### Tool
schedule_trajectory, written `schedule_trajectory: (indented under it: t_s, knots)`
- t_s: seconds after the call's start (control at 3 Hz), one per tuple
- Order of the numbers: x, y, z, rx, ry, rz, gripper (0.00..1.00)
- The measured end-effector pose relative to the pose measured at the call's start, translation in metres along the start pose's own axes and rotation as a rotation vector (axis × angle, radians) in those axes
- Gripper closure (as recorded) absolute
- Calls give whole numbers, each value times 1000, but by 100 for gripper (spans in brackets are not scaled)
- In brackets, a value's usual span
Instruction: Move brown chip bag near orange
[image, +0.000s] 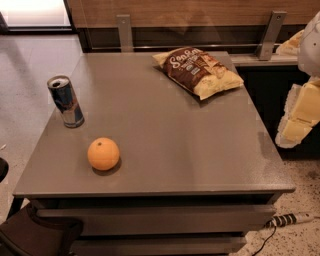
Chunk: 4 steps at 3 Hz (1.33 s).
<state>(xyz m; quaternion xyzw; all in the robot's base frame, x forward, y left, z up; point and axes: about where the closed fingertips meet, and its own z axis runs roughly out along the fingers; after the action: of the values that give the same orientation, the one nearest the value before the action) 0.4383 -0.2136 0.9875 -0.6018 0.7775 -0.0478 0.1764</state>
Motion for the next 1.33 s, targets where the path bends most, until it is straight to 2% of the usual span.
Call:
schedule_trajectory:
  t_s: [0.33, 0.67, 1.0, 1.33]
  knots:
    - [0, 0, 0, 0, 0, 0, 0]
    - [0, -25, 9, 30, 29, 30, 0]
    - [-2, -86, 35, 116, 73, 113, 0]
    - [-7, -156, 60, 235, 34, 223, 0]
